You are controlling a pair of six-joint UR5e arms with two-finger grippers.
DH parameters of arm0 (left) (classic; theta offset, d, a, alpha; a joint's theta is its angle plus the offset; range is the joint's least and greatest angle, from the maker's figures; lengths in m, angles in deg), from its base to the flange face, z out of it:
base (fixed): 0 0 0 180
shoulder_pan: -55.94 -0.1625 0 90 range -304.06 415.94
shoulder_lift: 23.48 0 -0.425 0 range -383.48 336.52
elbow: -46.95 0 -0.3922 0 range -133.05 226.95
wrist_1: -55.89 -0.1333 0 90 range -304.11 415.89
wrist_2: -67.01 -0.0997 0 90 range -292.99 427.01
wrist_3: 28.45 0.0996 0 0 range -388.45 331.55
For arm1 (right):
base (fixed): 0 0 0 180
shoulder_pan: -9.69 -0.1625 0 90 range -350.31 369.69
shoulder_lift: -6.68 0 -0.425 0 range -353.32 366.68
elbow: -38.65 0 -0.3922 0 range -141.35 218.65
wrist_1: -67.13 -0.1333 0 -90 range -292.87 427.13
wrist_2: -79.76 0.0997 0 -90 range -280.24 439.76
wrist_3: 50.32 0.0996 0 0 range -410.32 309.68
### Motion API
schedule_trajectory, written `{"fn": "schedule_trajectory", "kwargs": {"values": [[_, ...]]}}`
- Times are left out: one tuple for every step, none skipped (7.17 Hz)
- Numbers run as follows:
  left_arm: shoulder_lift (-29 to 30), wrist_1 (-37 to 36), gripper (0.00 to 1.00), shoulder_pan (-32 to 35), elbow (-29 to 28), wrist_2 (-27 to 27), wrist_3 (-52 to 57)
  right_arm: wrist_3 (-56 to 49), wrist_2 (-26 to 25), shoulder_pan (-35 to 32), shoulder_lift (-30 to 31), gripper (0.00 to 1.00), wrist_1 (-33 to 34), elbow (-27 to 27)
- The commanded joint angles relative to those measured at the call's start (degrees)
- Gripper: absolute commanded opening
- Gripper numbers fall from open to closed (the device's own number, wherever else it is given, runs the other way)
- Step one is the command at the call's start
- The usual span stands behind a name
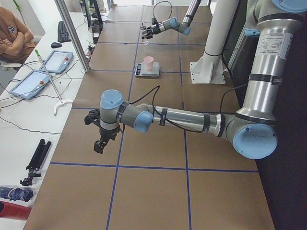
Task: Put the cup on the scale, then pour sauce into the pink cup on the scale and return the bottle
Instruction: 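Close the right gripper on the bottle and lift it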
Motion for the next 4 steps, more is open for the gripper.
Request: {"fn": "schedule_trajectory", "kwargs": {"values": [[0.07, -0.09, 1.0, 0.37, 0.17, 0.0, 0.08, -7.06, 4.32, -2.66, 3.64, 0.0, -0.08, -6.25], [-0.1, -0.09, 1.0, 0.37, 0.08, 0.0, 0.16, -10.84, 5.13, -2.84, 5.14, 0.0, -0.17, -8.73], [-0.8, 0.09, 1.0, 0.37, -0.18, 0.0, 0.34, -17.49, 5.75, -3.28, 5.16, 0.0, -0.17, -9.79], [-1.07, 0.09, 1.0, 0.54, -0.18, 0.26, 0.34, -26.35, 5.76, -4.5, 4.98, 0.0, 0.0, -9.89]]}}
